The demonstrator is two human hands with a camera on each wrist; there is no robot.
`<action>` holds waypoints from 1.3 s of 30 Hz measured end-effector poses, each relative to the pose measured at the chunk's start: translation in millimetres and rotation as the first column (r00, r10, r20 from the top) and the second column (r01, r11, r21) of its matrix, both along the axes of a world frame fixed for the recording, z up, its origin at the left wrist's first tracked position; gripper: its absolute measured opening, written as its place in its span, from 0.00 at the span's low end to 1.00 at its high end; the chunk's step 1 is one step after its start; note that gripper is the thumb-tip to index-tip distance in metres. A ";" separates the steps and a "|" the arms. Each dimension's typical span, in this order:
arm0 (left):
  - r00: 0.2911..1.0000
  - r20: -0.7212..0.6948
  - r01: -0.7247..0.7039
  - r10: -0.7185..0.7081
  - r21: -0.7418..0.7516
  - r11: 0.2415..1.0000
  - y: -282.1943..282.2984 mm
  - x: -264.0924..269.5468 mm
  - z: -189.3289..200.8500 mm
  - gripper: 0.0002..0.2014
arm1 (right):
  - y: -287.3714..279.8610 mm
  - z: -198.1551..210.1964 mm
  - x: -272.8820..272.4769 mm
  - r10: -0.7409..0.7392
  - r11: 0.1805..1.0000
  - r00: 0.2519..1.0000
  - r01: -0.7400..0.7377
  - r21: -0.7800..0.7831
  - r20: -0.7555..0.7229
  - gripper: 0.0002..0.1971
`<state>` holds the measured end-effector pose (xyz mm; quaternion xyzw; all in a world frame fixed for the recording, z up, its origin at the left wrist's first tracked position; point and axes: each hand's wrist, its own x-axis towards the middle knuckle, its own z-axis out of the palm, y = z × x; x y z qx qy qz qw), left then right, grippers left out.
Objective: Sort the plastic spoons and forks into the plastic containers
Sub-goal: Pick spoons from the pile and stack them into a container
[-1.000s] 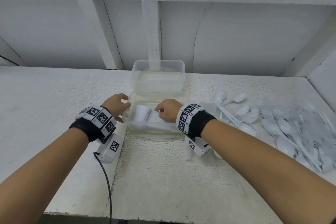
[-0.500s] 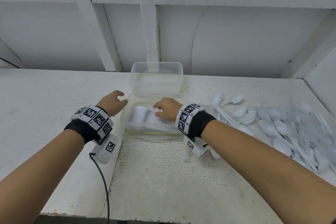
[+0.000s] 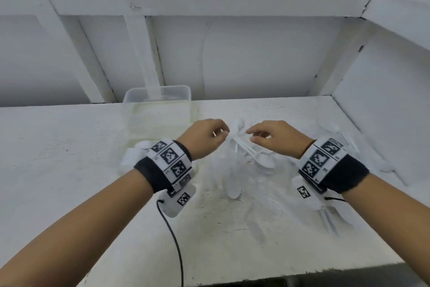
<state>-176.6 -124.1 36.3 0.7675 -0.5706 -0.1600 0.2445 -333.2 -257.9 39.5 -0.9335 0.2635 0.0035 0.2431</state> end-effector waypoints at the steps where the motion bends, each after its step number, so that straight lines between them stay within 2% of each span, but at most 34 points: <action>1: 0.999 0.005 0.042 -0.042 0.041 0.998 -10.8 -10.3 -7.0 0.12 | -5.2 -5.9 -12.4 -0.033 0.999 0.999 0.033 0.004 -0.016 0.16; 7: 0.967 0.095 0.199 -0.236 0.293 0.935 -60.8 -53.6 -54.8 0.17 | -17.9 -38.2 -58.0 -0.097 0.994 0.985 0.104 0.038 -0.143 0.15; 9: 0.920 0.206 0.238 -0.333 0.379 0.894 -72.7 -62.3 -66.7 0.20 | -19.6 -46.0 -63.8 -0.096 0.994 0.979 0.105 0.039 -0.181 0.16; 12: 0.797 0.364 0.252 -0.481 0.524 0.814 -85.7 -71.5 -75.2 0.18 | -22.6 -53.4 -67.8 -0.113 0.992 0.976 0.121 0.033 -0.186 0.16; 14: 0.750 0.434 0.235 -0.500 0.532 0.814 -88.7 -74.8 -75.3 0.16 | -24.1 -54.6 -69.2 -0.127 0.990 0.978 0.136 0.046 -0.168 0.16; 16: 0.742 0.453 0.247 -0.495 0.502 0.829 -88.0 -75.4 -75.3 0.15 | -26.6 -55.5 -71.3 -0.135 0.988 0.980 0.144 0.056 -0.144 0.16; 17: 0.767 0.425 0.263 -0.481 0.476 0.839 -86.5 -73.9 -74.7 0.15 | -28.0 -55.8 -72.7 -0.139 0.987 0.982 0.148 0.062 -0.126 0.15; 19: 0.863 0.305 0.290 -0.403 0.354 0.889 -81.4 -69.3 -67.8 0.14 | -31.2 -55.6 -75.2 -0.161 0.983 0.984 0.167 0.082 -0.073 0.14; 21: 0.944 0.145 0.277 -0.296 0.136 0.951 -76.7 -64.2 -55.7 0.13 | -34.3 -54.1 -76.8 -0.207 0.973 0.978 0.205 0.103 0.004 0.13; 23: 0.979 -0.022 0.201 -0.202 -0.036 0.979 -69.9 -60.6 -37.0 0.15 | -37.3 -54.6 -74.9 -0.210 0.976 0.977 0.207 0.075 0.042 0.11; 27: 0.964 -0.256 0.022 -0.065 -0.167 0.986 -58.6 -47.5 -9.3 0.12 | -30.6 -65.6 -59.2 -0.045 0.998 0.992 0.039 -0.053 -0.118 0.13; 31: 0.910 -0.415 -0.097 -0.013 -0.241 0.966 -51.5 -32.5 -4.7 0.09 | -18.3 -79.4 -42.2 0.047 0.949 0.924 -0.160 -0.272 -0.379 0.20; 33: 0.898 -0.439 -0.124 0.006 -0.241 0.963 -47.4 -30.5 -5.4 0.07 | -17.6 -80.4 -36.5 0.036 0.928 0.905 -0.188 -0.322 -0.424 0.20; 36: 0.912 -0.410 -0.124 0.030 -0.203 0.971 -41.1 -31.7 -9.0 0.07 | -18.6 -79.3 -32.4 0.030 0.938 0.875 -0.192 -0.288 -0.484 0.24; 39: 0.932 -0.355 -0.130 0.068 -0.157 0.979 -37.8 -33.5 -11.2 0.10 | -18.3 -79.1 -32.5 0.060 0.947 0.879 -0.200 -0.252 -0.473 0.20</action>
